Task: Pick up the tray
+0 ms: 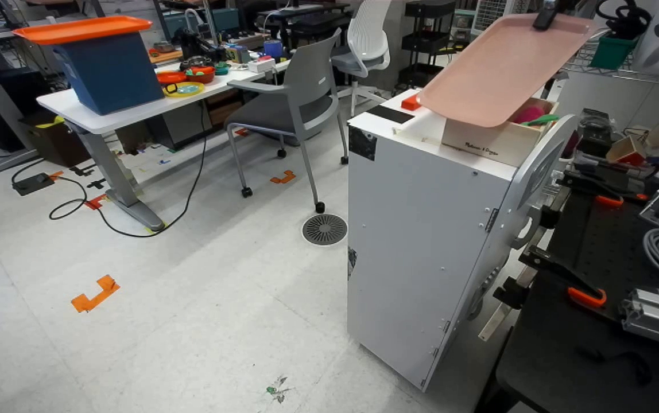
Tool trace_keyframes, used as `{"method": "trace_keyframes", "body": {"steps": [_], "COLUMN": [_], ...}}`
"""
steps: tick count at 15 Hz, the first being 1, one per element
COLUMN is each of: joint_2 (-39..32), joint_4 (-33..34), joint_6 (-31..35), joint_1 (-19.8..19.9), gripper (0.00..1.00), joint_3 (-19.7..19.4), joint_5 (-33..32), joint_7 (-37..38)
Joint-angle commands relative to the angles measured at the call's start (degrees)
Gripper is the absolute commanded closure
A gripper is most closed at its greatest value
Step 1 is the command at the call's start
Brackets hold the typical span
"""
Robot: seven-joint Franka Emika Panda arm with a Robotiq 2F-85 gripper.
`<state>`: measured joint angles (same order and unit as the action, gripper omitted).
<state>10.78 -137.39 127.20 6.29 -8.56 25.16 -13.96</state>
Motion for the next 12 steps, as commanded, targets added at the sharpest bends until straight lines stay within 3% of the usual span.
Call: {"method": "trace_keyframes", "body": {"steps": [1,12], "joint_2": [3.96,8.12], "joint_4": [-0.89,-0.92], "joint_6": [-1.30,-1.17], "joint_1": [-0.06,0.75], "gripper": [0.98,0.98], "joint_3": [0.94,3.83], "joint_5": [-4.29,-16.82], "joint_7": [6.20,21.96]}}
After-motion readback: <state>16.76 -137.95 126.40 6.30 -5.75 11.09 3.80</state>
